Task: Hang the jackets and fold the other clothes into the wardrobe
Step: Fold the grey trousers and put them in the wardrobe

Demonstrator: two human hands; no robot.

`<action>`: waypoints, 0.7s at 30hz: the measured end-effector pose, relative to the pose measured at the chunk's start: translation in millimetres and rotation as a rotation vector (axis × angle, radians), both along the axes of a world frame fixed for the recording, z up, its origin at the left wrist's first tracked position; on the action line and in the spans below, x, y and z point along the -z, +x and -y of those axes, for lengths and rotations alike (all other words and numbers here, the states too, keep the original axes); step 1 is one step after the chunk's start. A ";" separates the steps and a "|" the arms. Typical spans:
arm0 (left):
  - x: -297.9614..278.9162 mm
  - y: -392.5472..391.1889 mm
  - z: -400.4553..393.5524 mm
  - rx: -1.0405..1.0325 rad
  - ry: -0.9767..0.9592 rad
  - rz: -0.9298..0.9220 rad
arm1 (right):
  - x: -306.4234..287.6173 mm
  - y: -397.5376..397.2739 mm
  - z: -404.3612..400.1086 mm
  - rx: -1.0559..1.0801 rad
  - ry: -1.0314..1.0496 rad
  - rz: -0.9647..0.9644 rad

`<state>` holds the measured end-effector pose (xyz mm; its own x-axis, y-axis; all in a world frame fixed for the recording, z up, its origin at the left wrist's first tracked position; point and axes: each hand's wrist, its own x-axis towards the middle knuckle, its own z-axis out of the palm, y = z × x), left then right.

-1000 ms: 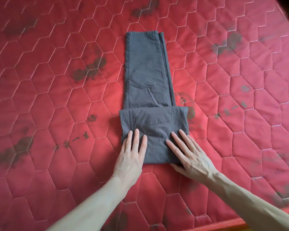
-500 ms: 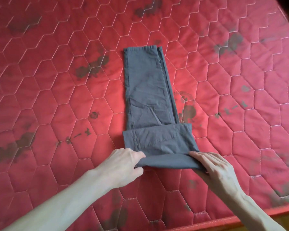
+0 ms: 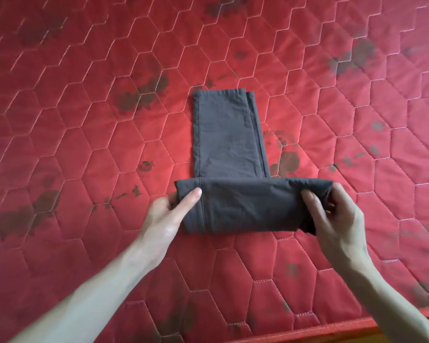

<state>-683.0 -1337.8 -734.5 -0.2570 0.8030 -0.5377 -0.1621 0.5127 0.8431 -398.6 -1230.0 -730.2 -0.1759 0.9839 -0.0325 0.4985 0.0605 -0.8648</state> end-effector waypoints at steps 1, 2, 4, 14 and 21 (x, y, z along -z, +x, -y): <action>3.1 -0.1 -3.8 -0.065 -0.002 0.030 | 3.3 -10.5 -8.7 0.017 0.005 -0.005; 5.3 -0.5 -8.0 -0.112 -0.006 0.036 | 7.2 -19.7 -17.7 0.035 0.017 -0.008; 11.8 0.6 -15.5 -0.117 -0.006 -0.017 | 17.8 -35.4 -35.6 0.081 0.032 -0.026; 60.5 10.7 -30.3 0.123 -0.255 -0.436 | 86.8 -50.0 -49.7 0.071 -0.334 0.234; 76.1 21.4 -34.2 0.208 -0.317 -0.813 | 80.6 -45.1 -52.3 0.193 -0.423 0.356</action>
<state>-661.5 -1303.6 -810.7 -0.5215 0.7202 -0.4576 0.5453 0.6938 0.4705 -443.8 -1177.7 -810.8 0.0993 0.8858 -0.4533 0.7308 -0.3741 -0.5710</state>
